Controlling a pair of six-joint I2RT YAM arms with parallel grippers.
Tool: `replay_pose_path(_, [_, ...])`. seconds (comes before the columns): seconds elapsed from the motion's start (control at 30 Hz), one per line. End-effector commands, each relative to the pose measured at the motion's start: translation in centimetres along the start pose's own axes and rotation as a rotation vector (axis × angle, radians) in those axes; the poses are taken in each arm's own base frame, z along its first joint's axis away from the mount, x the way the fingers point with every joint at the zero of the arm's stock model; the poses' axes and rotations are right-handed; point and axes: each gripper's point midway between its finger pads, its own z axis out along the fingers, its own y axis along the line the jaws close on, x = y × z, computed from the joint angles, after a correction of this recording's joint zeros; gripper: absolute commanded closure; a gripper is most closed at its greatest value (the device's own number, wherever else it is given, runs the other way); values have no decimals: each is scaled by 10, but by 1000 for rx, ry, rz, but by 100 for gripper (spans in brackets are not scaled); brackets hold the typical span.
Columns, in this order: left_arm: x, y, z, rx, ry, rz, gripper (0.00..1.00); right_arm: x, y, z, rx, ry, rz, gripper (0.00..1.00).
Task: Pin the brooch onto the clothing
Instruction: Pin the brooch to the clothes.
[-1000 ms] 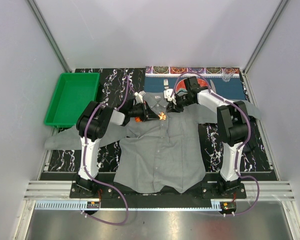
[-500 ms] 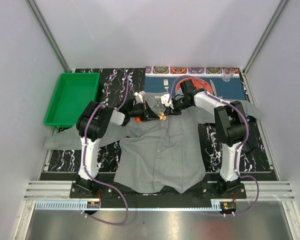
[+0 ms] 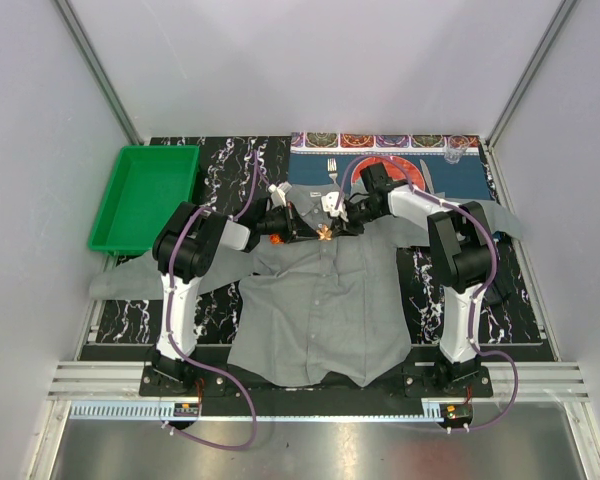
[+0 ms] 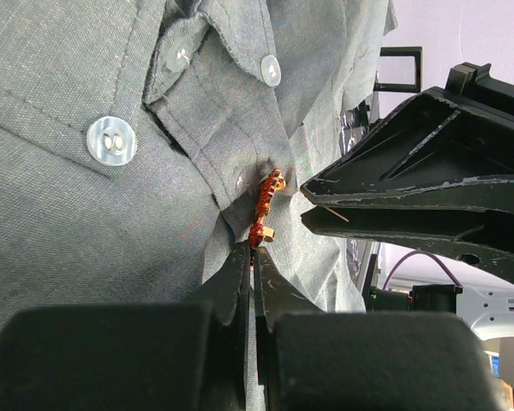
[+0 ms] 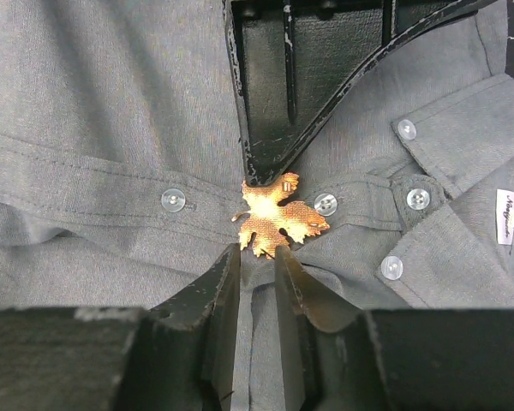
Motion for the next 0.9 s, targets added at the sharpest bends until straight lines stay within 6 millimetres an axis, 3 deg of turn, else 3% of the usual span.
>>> replay_pose_path(0.0, [-11,-21,1,53,-11,67,100,-2,-2,-4,12,0,-10,73])
replay_pose_path(0.2, [-10,-21,1,54,-8,69,100,-2,-6,-8,25,4,-13,76])
replay_pose_path(0.67, [-10,-21,0,57,-10,71,100,-2,-14,-19,69,11,-5,70])
replay_pose_path(0.8, [-10,-21,0,57,-10,71,100,-1,-16,-25,83,9,15,56])
replay_pose_path(0.87, [-9,-20,0,54,-8,68,100,-1,-17,-29,93,12,30,54])
